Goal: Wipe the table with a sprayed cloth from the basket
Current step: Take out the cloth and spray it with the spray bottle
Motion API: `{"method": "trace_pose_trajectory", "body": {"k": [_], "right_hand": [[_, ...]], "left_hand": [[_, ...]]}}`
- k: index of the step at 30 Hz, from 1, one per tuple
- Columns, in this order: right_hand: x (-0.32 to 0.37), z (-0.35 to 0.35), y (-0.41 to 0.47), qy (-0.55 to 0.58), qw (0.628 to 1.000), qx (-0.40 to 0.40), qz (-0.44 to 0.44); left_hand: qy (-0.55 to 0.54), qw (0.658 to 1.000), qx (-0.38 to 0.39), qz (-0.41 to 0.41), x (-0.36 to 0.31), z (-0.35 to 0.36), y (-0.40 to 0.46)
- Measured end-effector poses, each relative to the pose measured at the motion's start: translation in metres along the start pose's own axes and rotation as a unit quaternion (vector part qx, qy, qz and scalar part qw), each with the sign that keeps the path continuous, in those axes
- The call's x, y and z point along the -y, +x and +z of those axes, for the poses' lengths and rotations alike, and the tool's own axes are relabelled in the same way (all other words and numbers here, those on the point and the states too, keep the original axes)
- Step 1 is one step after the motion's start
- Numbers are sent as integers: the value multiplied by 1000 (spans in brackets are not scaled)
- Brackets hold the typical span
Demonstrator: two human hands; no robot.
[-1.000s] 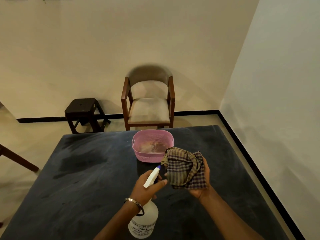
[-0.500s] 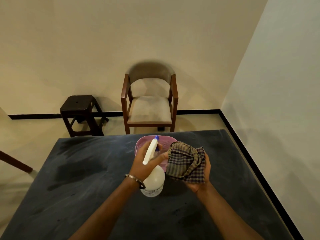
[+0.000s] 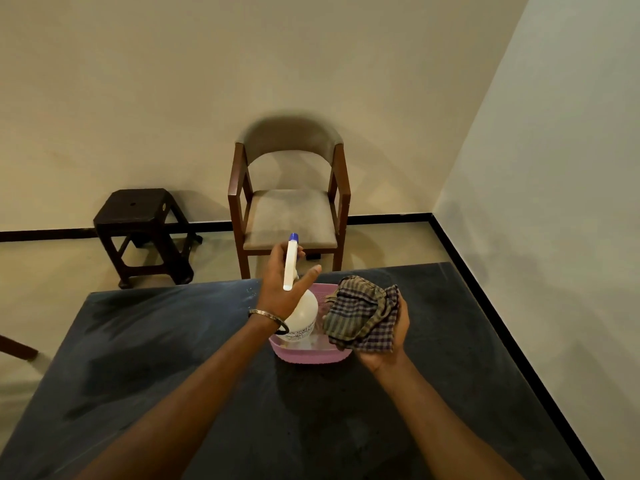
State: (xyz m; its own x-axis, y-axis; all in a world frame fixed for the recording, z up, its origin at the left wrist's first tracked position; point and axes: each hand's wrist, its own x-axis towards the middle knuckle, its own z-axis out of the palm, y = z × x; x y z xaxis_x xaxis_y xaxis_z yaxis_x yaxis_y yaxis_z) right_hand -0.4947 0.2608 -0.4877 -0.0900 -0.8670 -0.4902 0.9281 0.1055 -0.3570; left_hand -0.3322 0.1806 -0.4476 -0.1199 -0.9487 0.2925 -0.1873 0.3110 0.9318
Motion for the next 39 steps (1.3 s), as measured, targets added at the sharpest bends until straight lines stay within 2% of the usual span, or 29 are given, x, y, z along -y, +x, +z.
{"method": "trace_pose_trajectory", "body": {"k": [8,14,25,31,39], "right_hand": [[-3,-26,14,0,1000,-21,17],[-6,-36,13,-4,1000,-30,9],[-7,-40,3,-4,1000,-24,7],[-10,-45,-8,3,1000,7,2],[-17,-50,-36,-15,998,53,-18]], "left_hand": [[92,994,64,17,72,13,0],[148,984,95,-17,108,12,-5],[170,978,109,-49,120,11,-13],[191,972,120,-59,117,3,-20],[149,982,106,-55,99,-16,-52]]}}
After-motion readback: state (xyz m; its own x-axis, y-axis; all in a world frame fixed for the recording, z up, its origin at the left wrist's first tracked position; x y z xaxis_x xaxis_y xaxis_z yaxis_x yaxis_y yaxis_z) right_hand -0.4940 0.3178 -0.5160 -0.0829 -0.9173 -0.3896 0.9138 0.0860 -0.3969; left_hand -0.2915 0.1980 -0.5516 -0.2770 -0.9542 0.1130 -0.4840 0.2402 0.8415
